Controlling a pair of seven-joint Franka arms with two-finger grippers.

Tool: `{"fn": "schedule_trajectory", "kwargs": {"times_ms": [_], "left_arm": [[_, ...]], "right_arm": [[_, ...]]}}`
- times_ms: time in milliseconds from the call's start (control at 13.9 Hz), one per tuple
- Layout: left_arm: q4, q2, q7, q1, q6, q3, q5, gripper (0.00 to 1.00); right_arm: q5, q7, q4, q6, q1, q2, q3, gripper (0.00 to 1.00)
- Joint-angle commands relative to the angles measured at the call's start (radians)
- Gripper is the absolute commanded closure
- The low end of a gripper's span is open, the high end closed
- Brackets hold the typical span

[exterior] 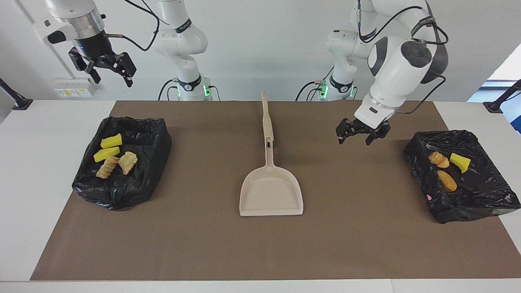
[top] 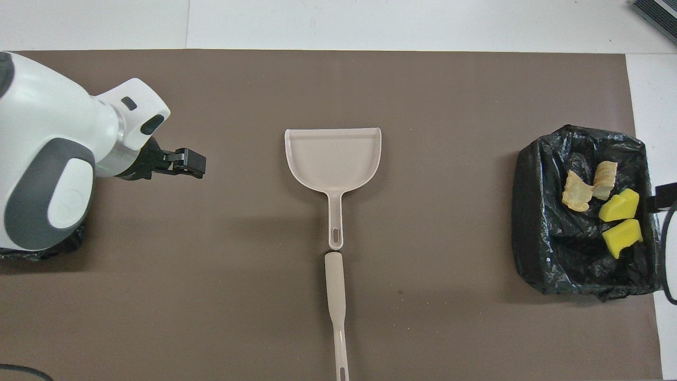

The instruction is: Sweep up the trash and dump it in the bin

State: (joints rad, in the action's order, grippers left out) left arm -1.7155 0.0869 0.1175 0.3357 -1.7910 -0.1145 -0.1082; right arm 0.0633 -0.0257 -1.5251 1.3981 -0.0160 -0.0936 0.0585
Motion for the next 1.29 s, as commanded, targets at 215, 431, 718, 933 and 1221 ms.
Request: {"fn": "schedule_trajectory", "kwargs": {"times_ms": [215, 431, 718, 933, 1221], "left_arm": [[0.068, -0.024, -0.275, -0.178, 0.174, 0.012, -0.007, 0.00], [0.065, -0.024, -0.302, -0.199, 0.160, 0.007, -0.005, 0.00], [0.073, -0.027, -0.302, -0.204, 0.173, 0.024, 0.051, 0.00], [0.100, -0.076, -0.305, -0.363, 0.222, 0.186, 0.062, 0.00], [0.099, -0.167, -0.305, -0.348, 0.320, 0.187, 0.116, 0.00]], "right_arm": [[-0.005, 0.039, -0.004, -0.019, 0.034, 0.003, 0.014, 0.00], [-0.007, 0.043, -0.012, -0.014, 0.042, 0.009, 0.015, 0.00], [-0.007, 0.047, -0.032, -0.005, 0.041, 0.000, 0.014, 0.00], [-0.008, 0.050, -0.004, -0.030, 0.025, 0.020, 0.006, 0.00], [-0.007, 0.044, -0.017, -0.021, 0.042, 0.014, 0.000, 0.00]]}}
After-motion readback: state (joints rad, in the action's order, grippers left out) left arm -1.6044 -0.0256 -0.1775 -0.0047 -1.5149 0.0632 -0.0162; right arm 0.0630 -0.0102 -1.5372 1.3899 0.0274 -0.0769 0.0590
